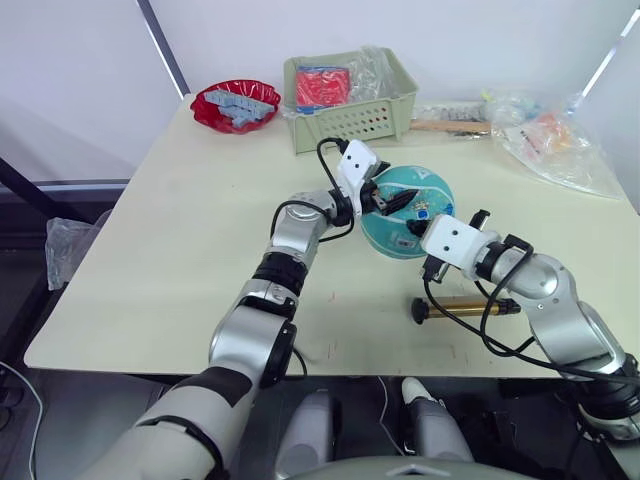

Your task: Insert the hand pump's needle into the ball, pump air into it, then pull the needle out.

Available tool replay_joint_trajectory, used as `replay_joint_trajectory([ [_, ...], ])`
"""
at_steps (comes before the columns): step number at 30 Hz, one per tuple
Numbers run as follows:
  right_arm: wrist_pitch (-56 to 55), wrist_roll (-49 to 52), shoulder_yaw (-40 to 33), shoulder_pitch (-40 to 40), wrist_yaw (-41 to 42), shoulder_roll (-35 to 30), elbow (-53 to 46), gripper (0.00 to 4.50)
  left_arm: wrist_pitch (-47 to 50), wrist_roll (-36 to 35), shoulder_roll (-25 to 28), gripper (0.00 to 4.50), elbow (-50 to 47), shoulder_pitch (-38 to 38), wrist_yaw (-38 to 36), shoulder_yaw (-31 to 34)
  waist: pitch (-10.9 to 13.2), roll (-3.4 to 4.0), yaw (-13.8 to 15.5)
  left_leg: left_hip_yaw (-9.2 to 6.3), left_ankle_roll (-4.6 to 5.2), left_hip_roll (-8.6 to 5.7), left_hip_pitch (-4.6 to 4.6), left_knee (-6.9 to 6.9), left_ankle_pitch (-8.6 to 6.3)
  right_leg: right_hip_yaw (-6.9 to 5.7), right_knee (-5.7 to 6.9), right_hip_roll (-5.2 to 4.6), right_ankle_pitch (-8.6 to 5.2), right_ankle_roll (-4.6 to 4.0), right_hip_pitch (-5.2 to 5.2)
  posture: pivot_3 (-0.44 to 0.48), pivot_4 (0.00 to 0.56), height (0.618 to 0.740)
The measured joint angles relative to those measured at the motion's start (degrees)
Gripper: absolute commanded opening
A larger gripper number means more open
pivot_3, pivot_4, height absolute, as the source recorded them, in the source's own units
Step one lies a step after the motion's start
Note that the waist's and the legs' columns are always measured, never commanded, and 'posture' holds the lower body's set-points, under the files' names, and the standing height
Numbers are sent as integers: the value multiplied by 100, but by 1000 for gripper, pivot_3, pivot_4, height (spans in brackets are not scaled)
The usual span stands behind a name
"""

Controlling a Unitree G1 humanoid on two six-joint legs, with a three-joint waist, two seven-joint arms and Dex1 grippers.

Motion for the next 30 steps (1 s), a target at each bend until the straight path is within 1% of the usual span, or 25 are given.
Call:
replay_joint_trajectory([
  [7, 187, -32, -130, 57, 148, -51, -139, 55, -130, 246, -151, 4500, -33, 60, 436, -59, 0, 0, 26, -29, 0, -6, 0, 10, 0, -33, -5, -9, -1, 0, 21, 0, 150, 738],
  [14, 409, 82, -499, 360, 352, -234, -491, 55, -440, 475, -314, 4500, -30, 65, 788, -399, -2, 2, 98, -61, -1, -16, 0, 11, 0, -66, -18, -19, -1, 0, 45, 0, 150, 738],
  [23, 940, 424, -811, 484, 523, -334, -872, 55, -581, 579, -378, 4500, 8, 52, 887, -592, -2, 3, 173, -79, 0, -17, -14, 11, -1, -88, -32, -21, -2, 0, 48, 0, 150, 738],
  [30, 1009, 714, -1036, 621, 597, -553, -1056, 55, -645, 579, -429, 4500, 13, 42, 968, -683, -2, 3, 178, -82, 1, -18, -21, 10, -2, -95, -47, -23, -2, 1, 52, 0, 150, 738],
])
